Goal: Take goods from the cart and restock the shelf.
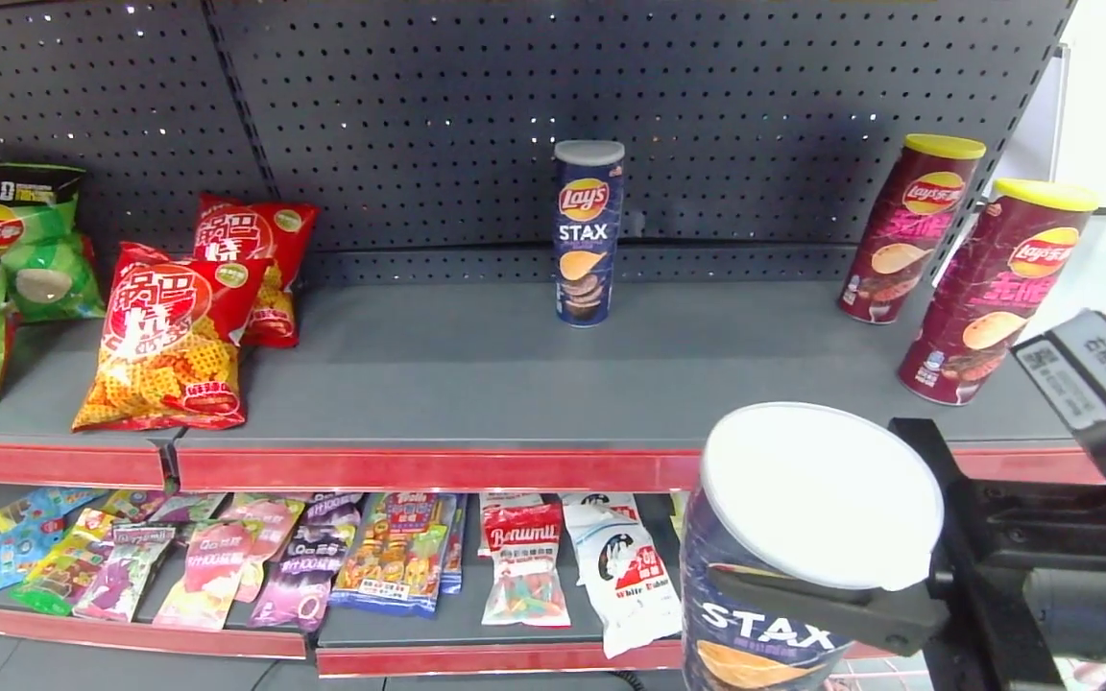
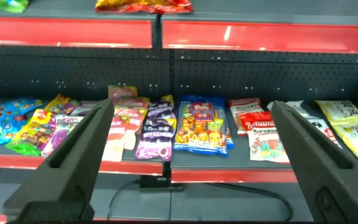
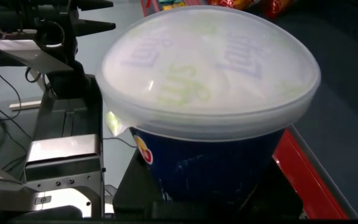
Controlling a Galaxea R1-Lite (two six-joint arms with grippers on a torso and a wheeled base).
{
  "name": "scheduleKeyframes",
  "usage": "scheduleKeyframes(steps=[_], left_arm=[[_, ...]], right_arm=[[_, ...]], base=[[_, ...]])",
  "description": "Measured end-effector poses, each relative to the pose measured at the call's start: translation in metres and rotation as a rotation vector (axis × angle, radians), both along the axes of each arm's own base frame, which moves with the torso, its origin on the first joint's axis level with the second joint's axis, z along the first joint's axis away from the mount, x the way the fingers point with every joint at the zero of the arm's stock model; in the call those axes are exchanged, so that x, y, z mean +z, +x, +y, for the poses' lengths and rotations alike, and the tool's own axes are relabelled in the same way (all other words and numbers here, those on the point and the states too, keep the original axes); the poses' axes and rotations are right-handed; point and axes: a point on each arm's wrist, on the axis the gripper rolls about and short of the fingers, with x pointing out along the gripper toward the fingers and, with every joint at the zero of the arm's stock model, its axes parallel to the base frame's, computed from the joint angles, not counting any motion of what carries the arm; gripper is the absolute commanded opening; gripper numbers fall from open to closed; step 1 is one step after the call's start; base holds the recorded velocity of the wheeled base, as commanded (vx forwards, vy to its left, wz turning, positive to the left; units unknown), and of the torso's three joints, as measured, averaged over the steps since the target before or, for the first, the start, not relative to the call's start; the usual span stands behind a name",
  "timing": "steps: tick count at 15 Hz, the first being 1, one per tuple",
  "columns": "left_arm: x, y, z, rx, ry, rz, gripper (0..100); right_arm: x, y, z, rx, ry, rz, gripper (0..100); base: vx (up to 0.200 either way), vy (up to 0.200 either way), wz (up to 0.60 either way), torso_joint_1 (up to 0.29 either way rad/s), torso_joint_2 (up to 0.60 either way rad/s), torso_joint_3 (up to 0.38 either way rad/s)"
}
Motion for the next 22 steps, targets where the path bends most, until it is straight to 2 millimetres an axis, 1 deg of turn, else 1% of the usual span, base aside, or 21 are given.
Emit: scheduleKeyframes(steps=[3, 12, 22], left_arm=[[0.0001, 0.0000, 0.0000, 0.000, 0.001, -0.001, 100], [0.0000, 0.0000, 0.0000, 0.000, 0.000, 0.000, 100], [0.0001, 0.0000, 0.0000, 0.001, 0.000, -0.001, 100]], right_arm=[[-0.0019, -0.0012, -0.0014, 0.000, -0.004, 0.003, 0], [-0.0061, -0.0029, -0.0031, 0.003, -0.014, 0.013, 0], [-0.0069, -0.0026, -0.0033, 0.001, -0.017, 0.015, 0]], base=[[0.000, 0.000, 0.00, 0.000, 0.00, 0.000], [0.200, 0.000, 0.00, 0.001, 0.00, 0.006], [0.000, 0.000, 0.00, 0.000, 0.00, 0.000]])
